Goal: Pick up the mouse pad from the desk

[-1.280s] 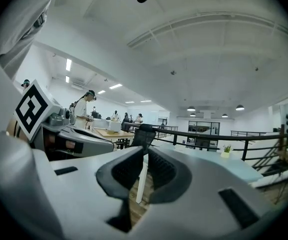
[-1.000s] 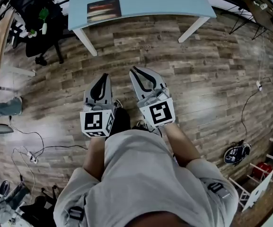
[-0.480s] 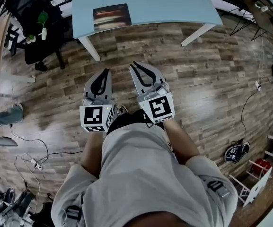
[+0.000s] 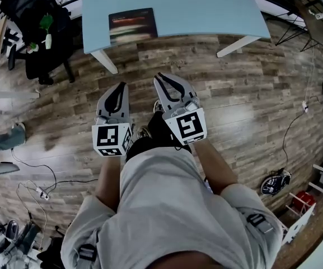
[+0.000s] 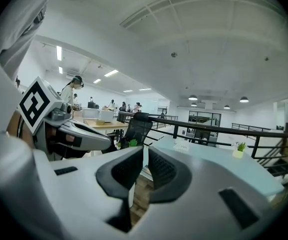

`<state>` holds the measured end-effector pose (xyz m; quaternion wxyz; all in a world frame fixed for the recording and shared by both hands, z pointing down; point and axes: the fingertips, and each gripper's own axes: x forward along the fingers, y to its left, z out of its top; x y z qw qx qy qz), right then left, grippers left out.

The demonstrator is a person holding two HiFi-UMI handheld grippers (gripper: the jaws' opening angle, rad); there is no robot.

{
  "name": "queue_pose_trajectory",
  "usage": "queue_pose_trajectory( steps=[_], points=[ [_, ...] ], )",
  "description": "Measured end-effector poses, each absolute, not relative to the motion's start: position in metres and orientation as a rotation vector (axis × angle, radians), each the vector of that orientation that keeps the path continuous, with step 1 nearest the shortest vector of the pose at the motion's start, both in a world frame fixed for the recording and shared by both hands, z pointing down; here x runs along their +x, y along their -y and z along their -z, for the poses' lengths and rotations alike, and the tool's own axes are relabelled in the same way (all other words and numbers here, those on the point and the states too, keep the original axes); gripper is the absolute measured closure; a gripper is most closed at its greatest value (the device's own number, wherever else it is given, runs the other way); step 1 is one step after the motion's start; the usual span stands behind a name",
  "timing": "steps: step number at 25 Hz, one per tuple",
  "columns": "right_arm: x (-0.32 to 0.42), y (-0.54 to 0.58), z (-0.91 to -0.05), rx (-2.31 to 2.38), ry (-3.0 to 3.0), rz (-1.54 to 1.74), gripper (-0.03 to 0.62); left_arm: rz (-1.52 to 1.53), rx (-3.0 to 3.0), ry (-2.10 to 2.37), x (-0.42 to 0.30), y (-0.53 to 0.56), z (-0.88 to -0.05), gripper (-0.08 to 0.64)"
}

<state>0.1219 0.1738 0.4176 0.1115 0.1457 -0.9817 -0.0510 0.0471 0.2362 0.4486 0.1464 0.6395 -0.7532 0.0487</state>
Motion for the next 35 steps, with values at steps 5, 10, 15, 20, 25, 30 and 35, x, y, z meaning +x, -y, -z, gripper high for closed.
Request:
queue_pose_trajectory(
  steps=[5,10,15,20,25,30,35],
  points=[
    [0.104,-0.124,-0.428,0.364,2.875,0.121,0.557,-0.195,1.8,2.184,0.025,-0.191,-0.454,0.532],
    [0.093,-0.082,-0.448,0.357,2.89,0.048,0.557,-0.253,1.76,2.169,0.011,-0.156,-0.473,0.532],
    [0.086,-0.053,-0.452,0.323,2.892,0.037,0.557,-0.306,1.727,2.157,0.009,-0.131,-0.484,0.532],
    [0.078,-0.033,-0.456,0.294,2.883,0.063,0.555,-0.373,1.692,2.161,0.001,-0.122,-0.494,0.532],
    [0.058,-0.025,-0.487,0.253,2.822,0.119,0.555,-0.496,1.69,2.145,-0.013,-0.118,-0.514,0.532],
    [0.046,-0.025,-0.524,0.222,2.73,0.151,0.555,-0.628,1.689,2.103,-0.026,-0.116,-0.539,0.532],
    [0.034,-0.02,-0.561,0.206,2.66,0.143,0.555,-0.689,1.689,2.064,-0.044,-0.11,-0.566,0.532]
  ],
)
